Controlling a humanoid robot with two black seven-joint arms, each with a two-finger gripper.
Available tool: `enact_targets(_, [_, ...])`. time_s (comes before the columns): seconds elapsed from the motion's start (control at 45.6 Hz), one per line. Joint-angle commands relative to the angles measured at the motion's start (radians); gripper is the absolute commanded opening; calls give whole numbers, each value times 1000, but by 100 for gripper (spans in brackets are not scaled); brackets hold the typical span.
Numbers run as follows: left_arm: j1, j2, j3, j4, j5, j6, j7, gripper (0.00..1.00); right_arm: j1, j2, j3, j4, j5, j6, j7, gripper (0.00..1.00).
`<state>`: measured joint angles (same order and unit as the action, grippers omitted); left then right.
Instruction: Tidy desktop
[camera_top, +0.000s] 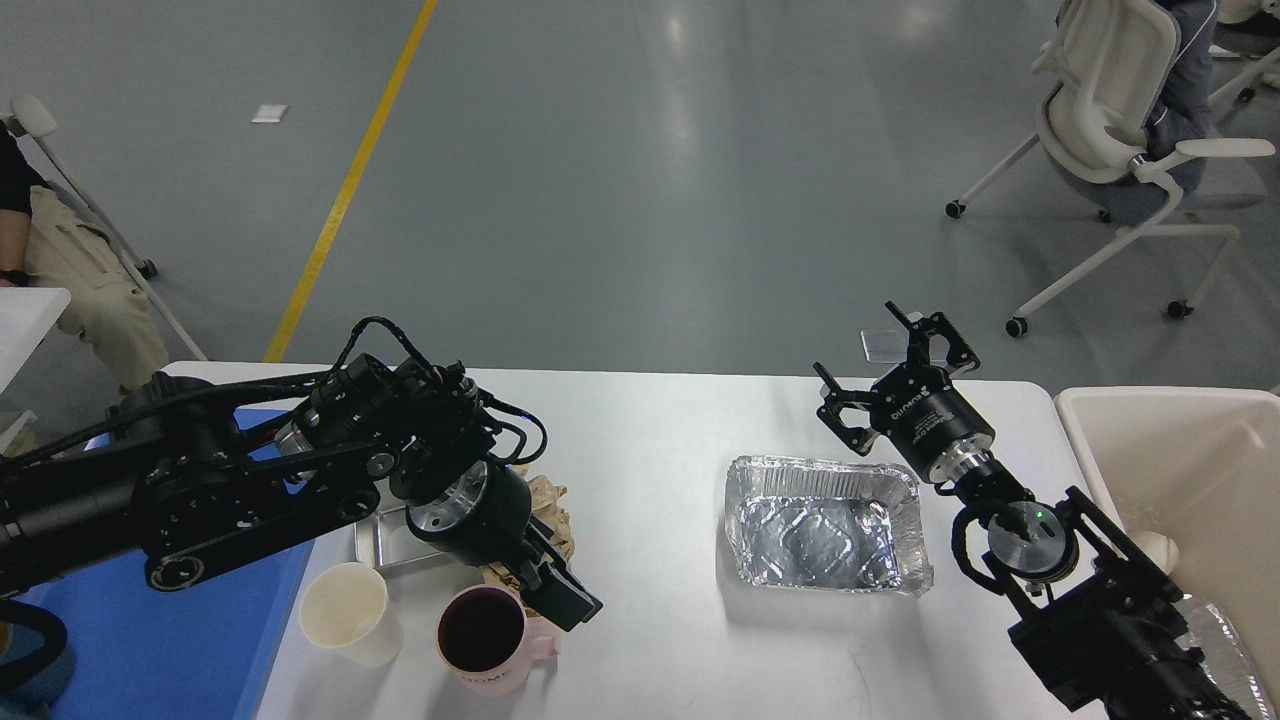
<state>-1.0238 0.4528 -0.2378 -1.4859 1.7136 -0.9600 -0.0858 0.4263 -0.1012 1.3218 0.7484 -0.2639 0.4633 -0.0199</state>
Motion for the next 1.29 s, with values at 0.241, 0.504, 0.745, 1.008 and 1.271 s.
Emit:
enact_targets(0.241, [-2, -8, 92, 1, 1, 0, 14, 97, 0, 0, 1, 0, 0, 0, 0, 100])
enact_targets(0.504, [27, 0, 94, -5, 3, 0, 29, 97, 8, -2, 0, -1, 0, 0, 0, 100])
enact_targets(0.745, [31, 21, 94, -20, 1, 0, 34, 97, 14, 0, 0, -1, -1, -3, 0, 100])
enact_targets(1.008, [34, 67, 146, -45, 1, 0, 34, 97, 12, -2, -1, -1, -1, -3, 0, 100])
enact_targets(1.271, [68, 70, 153, -50, 1, 0, 37, 97, 12, 0, 1, -1, -1, -3, 0, 100])
